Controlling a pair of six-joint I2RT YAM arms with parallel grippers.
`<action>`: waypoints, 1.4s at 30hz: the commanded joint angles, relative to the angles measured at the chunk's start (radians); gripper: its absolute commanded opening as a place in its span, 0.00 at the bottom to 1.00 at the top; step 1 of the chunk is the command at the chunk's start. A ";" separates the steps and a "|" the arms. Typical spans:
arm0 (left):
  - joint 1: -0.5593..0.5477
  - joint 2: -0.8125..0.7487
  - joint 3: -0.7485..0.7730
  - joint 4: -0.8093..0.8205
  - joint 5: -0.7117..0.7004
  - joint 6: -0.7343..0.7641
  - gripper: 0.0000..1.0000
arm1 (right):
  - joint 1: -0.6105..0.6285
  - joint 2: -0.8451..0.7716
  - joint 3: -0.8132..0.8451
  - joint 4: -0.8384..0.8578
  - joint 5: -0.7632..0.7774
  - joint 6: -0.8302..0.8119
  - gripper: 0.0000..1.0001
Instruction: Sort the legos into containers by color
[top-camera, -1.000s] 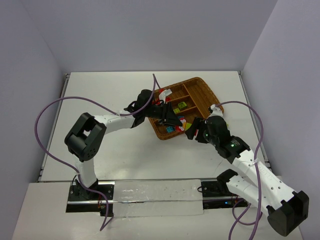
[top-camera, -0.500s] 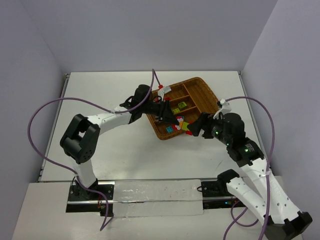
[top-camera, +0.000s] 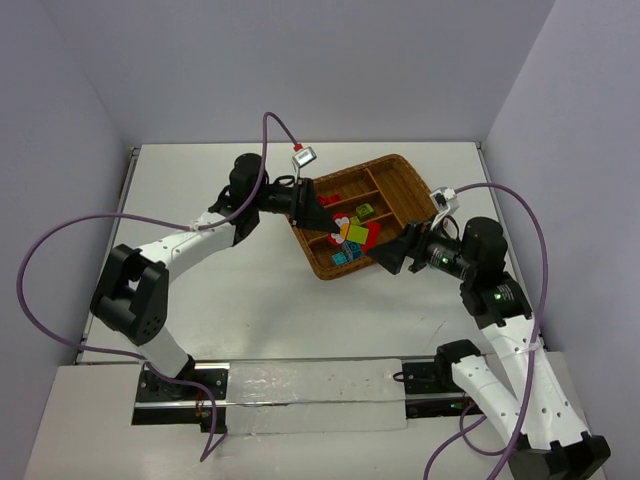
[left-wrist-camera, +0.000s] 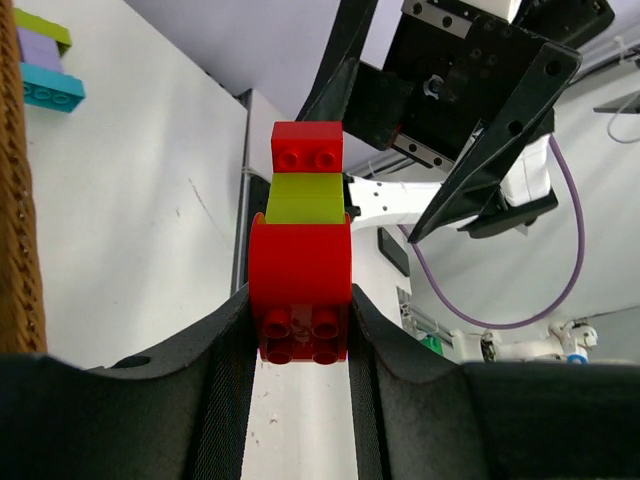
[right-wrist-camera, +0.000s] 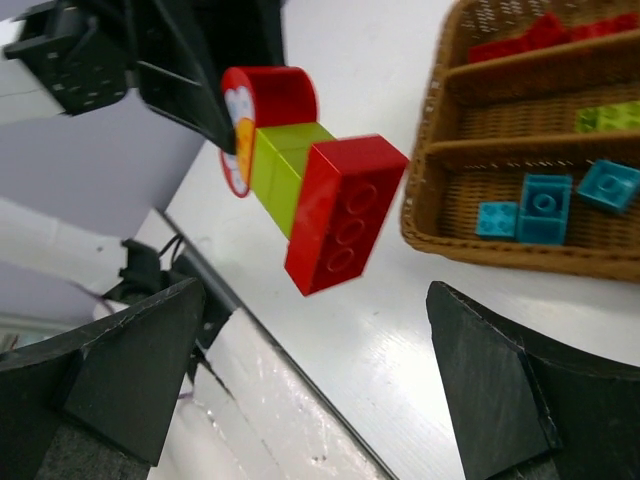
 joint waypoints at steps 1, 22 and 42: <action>-0.001 -0.049 -0.015 0.182 0.070 -0.085 0.00 | -0.008 0.019 -0.007 0.148 -0.128 0.011 1.00; -0.005 -0.060 -0.058 0.436 0.086 -0.265 0.00 | -0.004 0.147 -0.101 0.620 -0.278 0.241 0.82; -0.025 -0.036 -0.049 0.436 0.065 -0.262 0.00 | 0.063 0.200 -0.085 0.665 -0.254 0.286 0.31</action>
